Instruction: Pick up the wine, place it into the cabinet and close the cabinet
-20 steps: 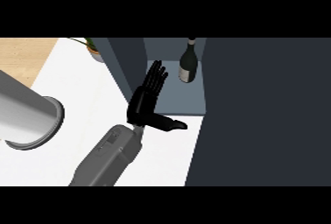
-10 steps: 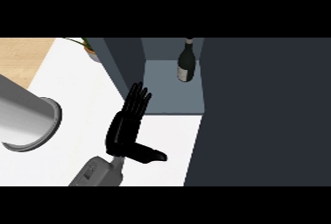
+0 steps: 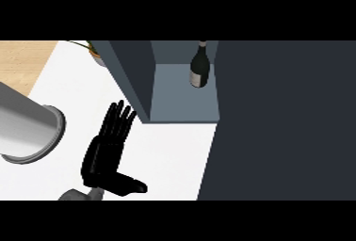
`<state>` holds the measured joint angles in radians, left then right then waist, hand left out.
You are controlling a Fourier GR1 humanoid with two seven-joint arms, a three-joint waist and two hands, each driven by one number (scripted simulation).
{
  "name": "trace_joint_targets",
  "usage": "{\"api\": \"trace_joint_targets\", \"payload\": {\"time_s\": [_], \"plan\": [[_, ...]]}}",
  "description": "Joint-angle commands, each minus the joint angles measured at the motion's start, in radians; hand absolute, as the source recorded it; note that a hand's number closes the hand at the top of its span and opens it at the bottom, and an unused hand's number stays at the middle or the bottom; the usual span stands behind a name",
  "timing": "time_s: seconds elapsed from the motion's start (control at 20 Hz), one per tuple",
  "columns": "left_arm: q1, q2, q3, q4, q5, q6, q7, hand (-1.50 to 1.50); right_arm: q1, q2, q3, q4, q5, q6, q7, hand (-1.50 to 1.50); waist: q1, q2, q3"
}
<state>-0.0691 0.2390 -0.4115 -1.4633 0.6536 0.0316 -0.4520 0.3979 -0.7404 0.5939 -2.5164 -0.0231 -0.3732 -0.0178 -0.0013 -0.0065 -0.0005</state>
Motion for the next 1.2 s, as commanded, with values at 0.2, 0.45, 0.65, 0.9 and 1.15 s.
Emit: {"api": "trace_joint_targets", "payload": {"time_s": [0.2,0.45,0.65,0.9,1.15], "plan": [[0.086,0.113,0.093,-0.042,0.011,-0.080,-0.059,-1.50,0.040,-0.110,0.139,-0.180,-0.066,0.187,0.027,1.50,0.001,0.000,0.000],[0.135,0.181,0.162,-0.101,0.062,-0.123,-0.028,-1.50,-0.003,-0.084,0.162,-0.228,-0.059,0.180,0.093,1.50,0.009,0.002,-0.001],[0.156,0.225,0.221,-0.099,0.101,-0.161,-0.005,-1.50,-0.014,-0.060,0.201,-0.230,-0.007,0.164,0.076,1.50,-0.001,0.001,-0.001],[0.148,0.289,0.300,-0.076,0.147,-0.222,0.014,-1.50,-0.103,0.021,0.288,-0.170,0.042,0.148,0.131,1.50,0.006,0.003,-0.003],[0.098,0.332,0.342,-0.054,0.189,-0.263,0.063,-1.50,-0.203,0.054,0.255,-0.155,-0.031,0.169,0.213,1.50,0.018,0.010,-0.004]]}}
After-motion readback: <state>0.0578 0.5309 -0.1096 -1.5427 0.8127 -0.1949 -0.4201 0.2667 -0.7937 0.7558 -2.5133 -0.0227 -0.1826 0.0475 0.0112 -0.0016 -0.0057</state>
